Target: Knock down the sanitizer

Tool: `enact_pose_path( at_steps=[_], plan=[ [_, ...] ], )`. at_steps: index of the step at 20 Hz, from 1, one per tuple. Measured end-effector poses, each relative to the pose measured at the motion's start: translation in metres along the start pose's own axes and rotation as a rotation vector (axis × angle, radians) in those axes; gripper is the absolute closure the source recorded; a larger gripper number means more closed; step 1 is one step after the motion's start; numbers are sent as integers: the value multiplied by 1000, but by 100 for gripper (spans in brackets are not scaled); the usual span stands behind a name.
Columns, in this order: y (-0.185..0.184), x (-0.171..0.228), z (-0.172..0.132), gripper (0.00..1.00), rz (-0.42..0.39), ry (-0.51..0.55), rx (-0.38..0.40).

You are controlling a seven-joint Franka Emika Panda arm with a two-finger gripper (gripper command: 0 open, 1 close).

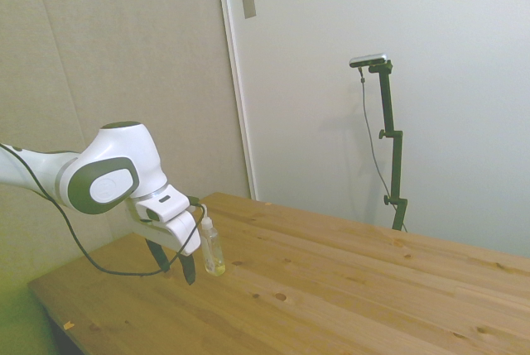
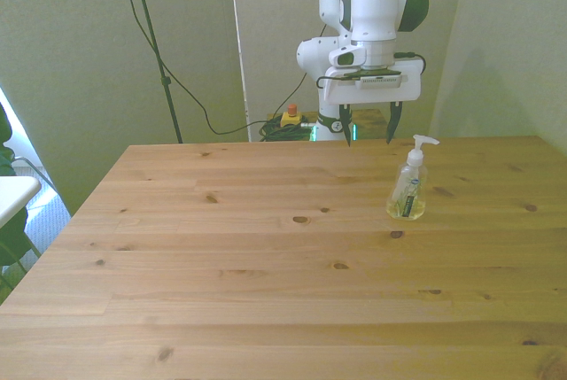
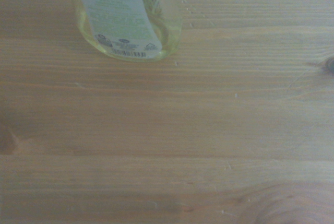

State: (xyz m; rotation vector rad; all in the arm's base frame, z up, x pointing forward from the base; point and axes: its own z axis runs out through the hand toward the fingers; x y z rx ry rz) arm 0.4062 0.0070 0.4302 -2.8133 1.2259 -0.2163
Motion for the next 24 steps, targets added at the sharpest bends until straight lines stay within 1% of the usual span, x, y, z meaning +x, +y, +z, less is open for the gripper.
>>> enact_pose_path(
  at_steps=[5, 6, 14, 24],
  plan=[
    [-8, -6, 7, 0, -1, -10, -20],
    [-12, -8, 8, 100, 2, -8, -22],
    [-61, -13, 19, 100, 47, 20, -38],
    [-98, -2, 29, 100, 69, 34, -51]
  ],
)
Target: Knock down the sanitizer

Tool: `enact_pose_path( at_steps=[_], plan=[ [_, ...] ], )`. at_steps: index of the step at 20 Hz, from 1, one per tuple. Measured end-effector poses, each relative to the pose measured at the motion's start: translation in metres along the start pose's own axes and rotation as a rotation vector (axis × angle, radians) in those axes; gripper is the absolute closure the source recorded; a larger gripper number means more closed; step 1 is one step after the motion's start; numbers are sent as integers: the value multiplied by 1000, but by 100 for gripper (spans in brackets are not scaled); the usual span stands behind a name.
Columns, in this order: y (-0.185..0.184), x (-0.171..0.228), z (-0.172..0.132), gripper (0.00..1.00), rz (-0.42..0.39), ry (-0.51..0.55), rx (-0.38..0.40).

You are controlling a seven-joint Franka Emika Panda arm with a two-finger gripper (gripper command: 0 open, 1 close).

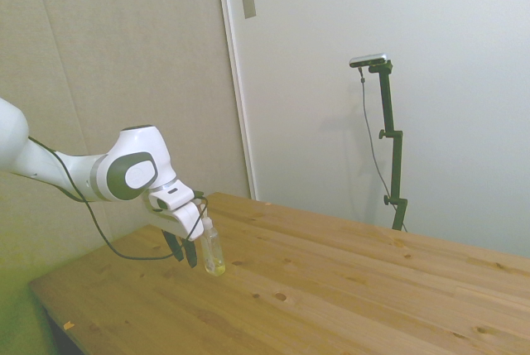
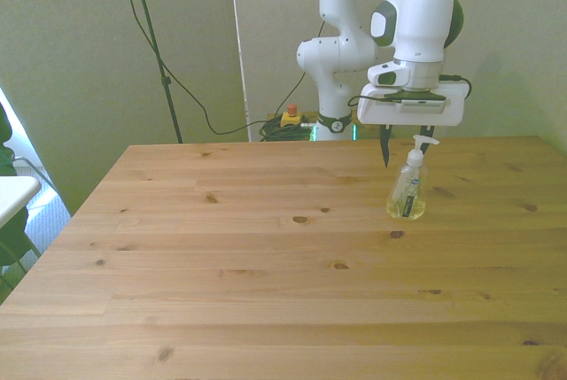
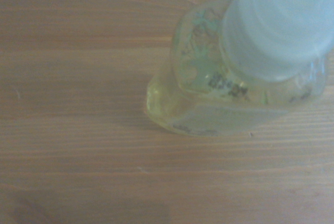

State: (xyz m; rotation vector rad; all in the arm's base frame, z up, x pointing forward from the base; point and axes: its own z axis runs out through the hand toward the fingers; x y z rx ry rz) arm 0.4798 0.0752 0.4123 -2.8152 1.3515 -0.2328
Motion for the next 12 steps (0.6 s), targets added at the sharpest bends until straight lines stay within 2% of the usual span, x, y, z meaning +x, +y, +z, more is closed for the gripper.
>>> enact_pose_path(
  at_steps=[12],
  plan=[
    [-19, 13, -5, 100, 15, 4, 4]
  ],
)
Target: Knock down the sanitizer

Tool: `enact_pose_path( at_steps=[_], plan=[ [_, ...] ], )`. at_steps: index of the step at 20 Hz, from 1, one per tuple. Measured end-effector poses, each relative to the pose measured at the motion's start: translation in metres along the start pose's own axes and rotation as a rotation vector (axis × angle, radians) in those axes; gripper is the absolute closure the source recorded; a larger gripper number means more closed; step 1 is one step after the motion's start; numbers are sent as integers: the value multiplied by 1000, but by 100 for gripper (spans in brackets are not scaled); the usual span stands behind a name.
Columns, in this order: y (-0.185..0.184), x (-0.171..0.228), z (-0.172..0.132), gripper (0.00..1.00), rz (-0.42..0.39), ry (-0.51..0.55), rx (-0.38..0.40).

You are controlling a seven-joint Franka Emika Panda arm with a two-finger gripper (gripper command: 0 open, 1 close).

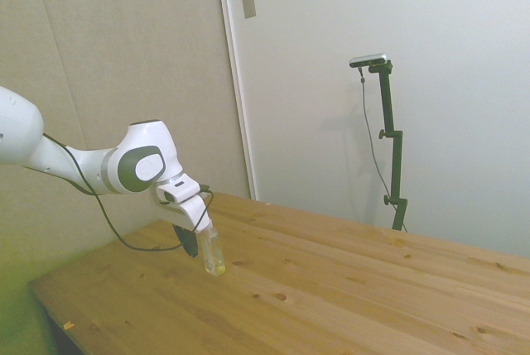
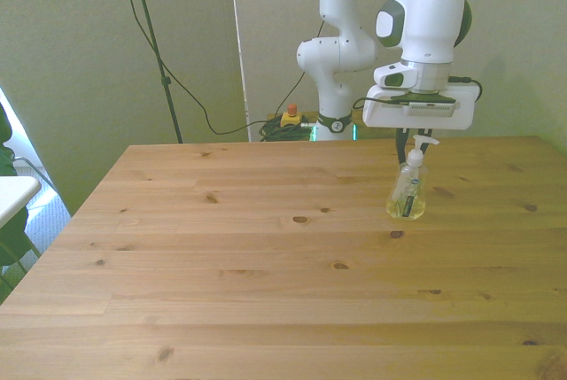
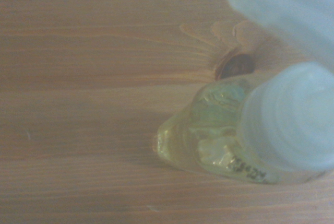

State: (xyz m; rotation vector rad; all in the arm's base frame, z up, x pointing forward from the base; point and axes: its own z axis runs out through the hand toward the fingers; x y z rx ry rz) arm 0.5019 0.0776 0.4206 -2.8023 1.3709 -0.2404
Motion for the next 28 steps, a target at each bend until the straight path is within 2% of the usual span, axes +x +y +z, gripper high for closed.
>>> enact_pose_path(
  at_steps=[9, 17, 28],
  plan=[
    [-17, 27, -5, 100, 34, 24, -7],
    [-63, 69, 8, 100, 70, 44, -25],
    [-118, 97, 11, 100, 81, 54, 34]
  ],
)
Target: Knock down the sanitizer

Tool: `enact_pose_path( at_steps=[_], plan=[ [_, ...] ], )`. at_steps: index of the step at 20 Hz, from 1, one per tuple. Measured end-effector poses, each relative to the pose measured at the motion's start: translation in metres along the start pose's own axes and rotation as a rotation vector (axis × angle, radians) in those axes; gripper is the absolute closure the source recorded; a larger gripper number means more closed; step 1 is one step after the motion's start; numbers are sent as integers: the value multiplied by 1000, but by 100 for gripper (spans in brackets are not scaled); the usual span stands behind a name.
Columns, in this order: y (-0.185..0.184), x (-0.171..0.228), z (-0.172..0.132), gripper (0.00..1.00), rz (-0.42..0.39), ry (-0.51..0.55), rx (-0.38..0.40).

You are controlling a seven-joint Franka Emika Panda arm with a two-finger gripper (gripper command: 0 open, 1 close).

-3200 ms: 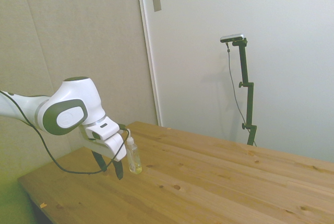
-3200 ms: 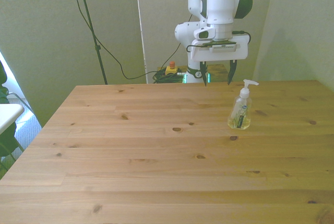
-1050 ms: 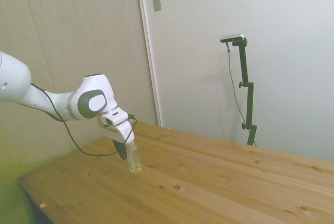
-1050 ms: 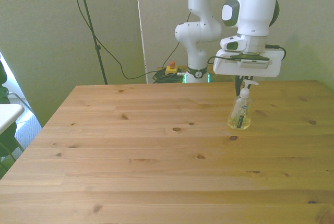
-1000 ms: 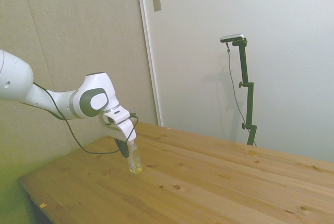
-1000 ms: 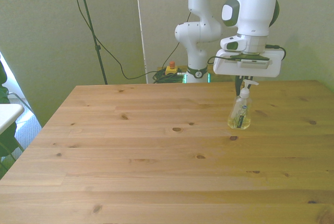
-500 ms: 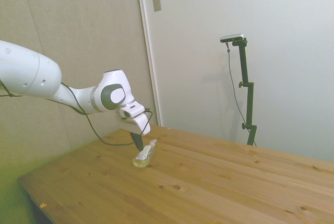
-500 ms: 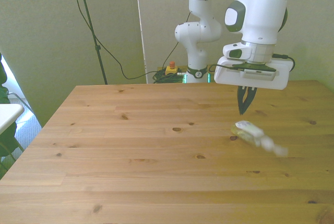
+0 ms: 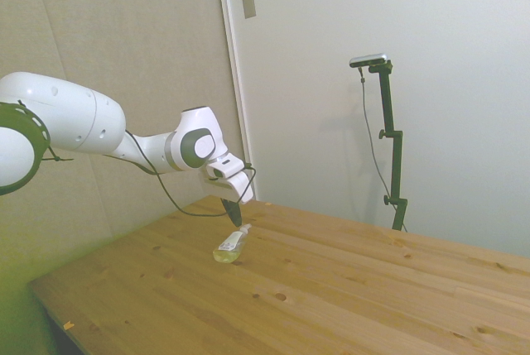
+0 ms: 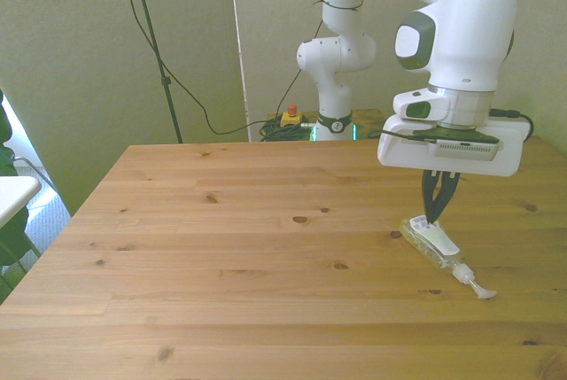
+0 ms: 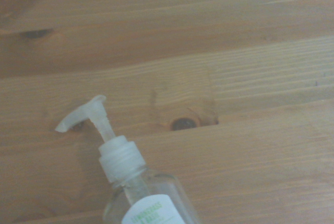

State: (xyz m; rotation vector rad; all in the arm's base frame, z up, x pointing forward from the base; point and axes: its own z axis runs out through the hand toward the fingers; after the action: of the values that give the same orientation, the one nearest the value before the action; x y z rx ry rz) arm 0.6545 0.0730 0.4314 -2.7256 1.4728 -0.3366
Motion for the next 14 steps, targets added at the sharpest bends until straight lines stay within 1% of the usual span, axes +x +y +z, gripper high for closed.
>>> enact_pose_path(
  at_steps=[3, 6, 9, 14],
  plan=[
    [-3, -7, -3, 100, -7, -12, -4],
    [3, -8, -9, 100, -13, -20, -6],
    [20, -19, -15, 100, -23, -32, -17],
    [59, -57, -28, 100, -54, -52, -37]
  ],
)
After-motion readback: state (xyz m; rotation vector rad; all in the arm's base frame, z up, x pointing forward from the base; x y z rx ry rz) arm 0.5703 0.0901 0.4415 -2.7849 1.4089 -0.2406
